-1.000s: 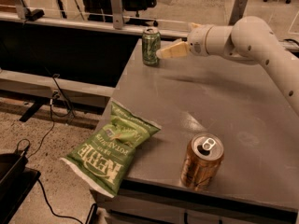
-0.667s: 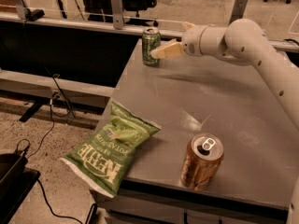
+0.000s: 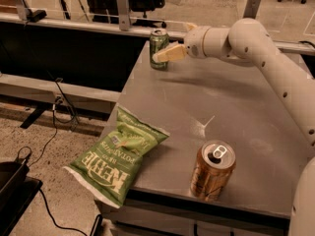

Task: Pick green can

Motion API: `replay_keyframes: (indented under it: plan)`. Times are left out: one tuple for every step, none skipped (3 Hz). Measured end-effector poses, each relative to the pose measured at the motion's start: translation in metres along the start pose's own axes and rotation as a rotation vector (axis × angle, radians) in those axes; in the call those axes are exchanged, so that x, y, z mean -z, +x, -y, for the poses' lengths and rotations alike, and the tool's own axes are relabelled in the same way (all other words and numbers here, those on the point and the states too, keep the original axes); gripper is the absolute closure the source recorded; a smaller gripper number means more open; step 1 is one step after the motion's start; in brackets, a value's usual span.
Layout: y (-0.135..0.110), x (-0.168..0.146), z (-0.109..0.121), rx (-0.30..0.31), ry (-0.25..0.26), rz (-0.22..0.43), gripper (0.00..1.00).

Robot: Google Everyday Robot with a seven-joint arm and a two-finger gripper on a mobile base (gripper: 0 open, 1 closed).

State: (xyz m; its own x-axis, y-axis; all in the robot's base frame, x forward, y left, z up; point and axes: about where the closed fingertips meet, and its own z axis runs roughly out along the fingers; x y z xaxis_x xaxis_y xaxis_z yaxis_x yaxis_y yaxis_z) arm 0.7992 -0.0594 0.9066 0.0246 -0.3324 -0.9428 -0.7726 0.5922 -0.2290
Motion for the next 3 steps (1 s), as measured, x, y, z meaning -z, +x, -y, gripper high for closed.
replay_keyframes:
  plan:
    - [-0.002, -0.005, -0.004, -0.009, -0.024, 0.008, 0.00]
    - [-0.004, -0.014, -0.012, -0.031, -0.074, 0.034, 0.00]
    - [-0.006, -0.022, -0.020, -0.042, -0.119, 0.056, 0.18]
